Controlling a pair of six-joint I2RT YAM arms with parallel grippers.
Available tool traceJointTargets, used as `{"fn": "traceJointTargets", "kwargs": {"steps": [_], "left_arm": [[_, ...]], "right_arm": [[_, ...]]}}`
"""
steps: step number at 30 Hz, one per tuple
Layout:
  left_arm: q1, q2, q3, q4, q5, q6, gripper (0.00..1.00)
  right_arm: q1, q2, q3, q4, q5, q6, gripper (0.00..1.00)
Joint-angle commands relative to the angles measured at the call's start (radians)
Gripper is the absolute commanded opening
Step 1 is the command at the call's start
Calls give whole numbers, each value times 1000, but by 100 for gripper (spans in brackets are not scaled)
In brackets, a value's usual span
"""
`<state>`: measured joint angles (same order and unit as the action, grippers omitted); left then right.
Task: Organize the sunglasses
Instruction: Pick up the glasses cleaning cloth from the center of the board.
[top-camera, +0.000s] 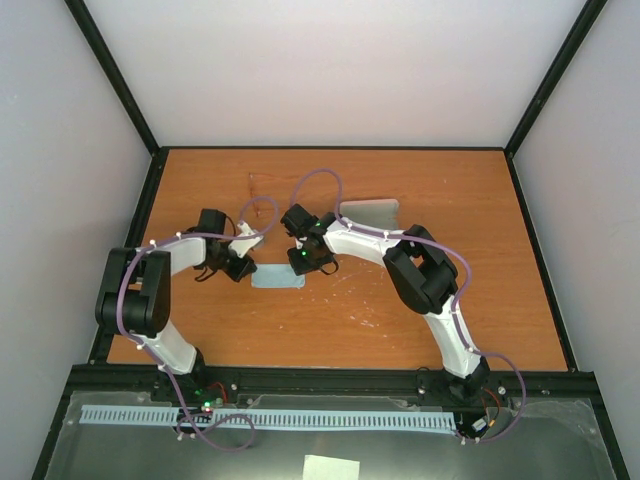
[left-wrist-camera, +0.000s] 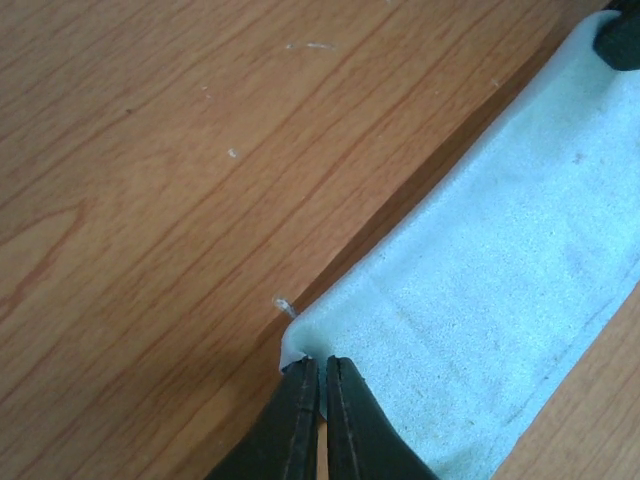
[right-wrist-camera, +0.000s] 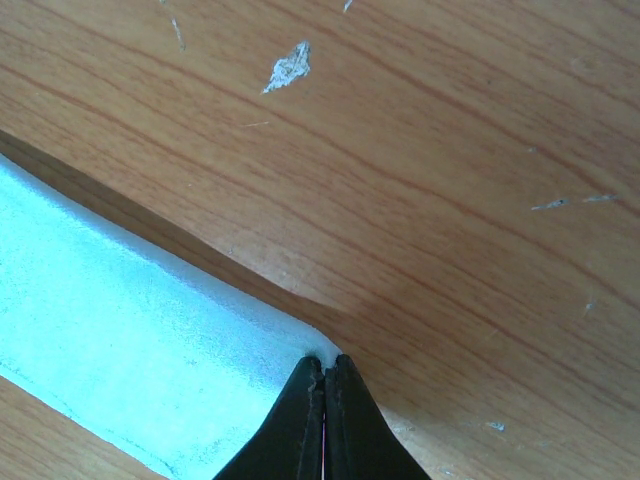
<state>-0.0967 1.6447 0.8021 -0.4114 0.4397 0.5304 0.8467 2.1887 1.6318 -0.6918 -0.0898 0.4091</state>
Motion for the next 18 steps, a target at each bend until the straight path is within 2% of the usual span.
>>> {"fn": "traceJointTargets", "kwargs": {"steps": [1, 10, 18], "left_arm": [[-12, 13, -14, 9, -14, 5, 2], [-17, 9, 7, 0, 14, -7, 0], [-28, 5, 59, -8, 57, -48, 0]], "right_arm": [[3, 16, -7, -23, 22, 11, 3], [3, 3, -9, -22, 57, 18, 3], [3, -59, -39, -1, 151, 34, 3]]}}
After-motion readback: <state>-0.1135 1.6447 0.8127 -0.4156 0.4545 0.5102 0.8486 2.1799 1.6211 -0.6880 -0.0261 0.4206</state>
